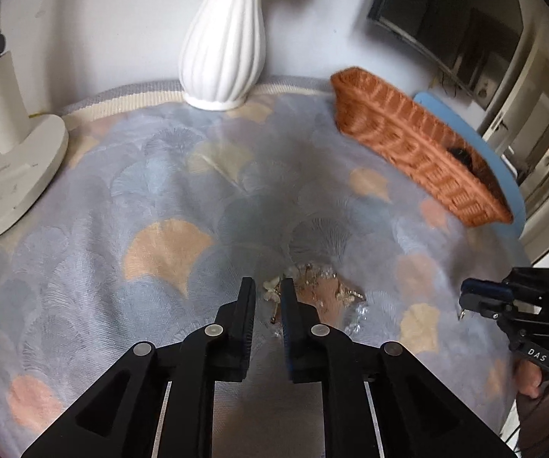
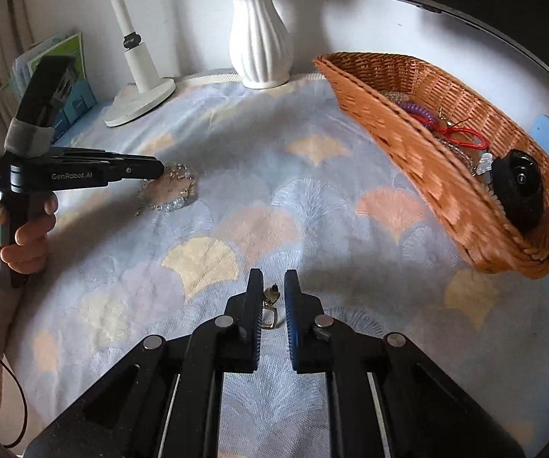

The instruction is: Organize jewelry

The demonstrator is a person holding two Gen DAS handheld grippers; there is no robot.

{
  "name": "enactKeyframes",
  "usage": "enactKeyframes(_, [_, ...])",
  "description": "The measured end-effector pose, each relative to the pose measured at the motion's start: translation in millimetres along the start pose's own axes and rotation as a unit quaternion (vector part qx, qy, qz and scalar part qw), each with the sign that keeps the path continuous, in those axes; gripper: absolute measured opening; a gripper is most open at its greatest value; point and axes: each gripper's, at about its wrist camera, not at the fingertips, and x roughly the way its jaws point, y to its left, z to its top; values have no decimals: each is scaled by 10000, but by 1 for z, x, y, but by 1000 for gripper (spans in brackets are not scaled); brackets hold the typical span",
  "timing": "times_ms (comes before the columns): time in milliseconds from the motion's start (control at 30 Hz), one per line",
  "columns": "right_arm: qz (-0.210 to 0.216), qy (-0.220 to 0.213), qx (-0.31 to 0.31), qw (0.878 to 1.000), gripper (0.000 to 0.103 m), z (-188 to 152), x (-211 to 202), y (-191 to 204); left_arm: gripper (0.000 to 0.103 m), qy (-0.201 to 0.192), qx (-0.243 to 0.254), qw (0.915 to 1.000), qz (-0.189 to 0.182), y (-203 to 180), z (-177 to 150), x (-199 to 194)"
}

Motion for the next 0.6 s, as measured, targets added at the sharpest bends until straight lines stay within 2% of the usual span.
enactKeyframes(67, [-62, -22, -67, 10000, 13, 0, 0, 2, 13, 11, 104, 9999, 49, -3, -1, 1])
enactKeyframes(167, [84, 23, -40, 10000, 15, -1, 2, 1, 15, 18, 233, 9997, 120, -7, 0, 3])
enactKeyframes(267, [161, 63, 93, 9998, 16, -2, 4, -5, 15, 6, 442, 9985, 337, -16, -1, 6])
enactKeyframes(333, [219, 35, 182, 9996, 19, -2, 4, -9, 8, -20, 658, 9964, 532, -25, -3, 7])
enactKeyframes(400, [245, -30, 276, 9993, 23, -3, 2, -12, 6, -49, 746, 9955, 579, -29, -2, 8])
enactKeyframes(600, [450, -158, 542, 9974, 26, -3, -4, -24, 2, -301, 392, 9988, -21, -21, 1, -7])
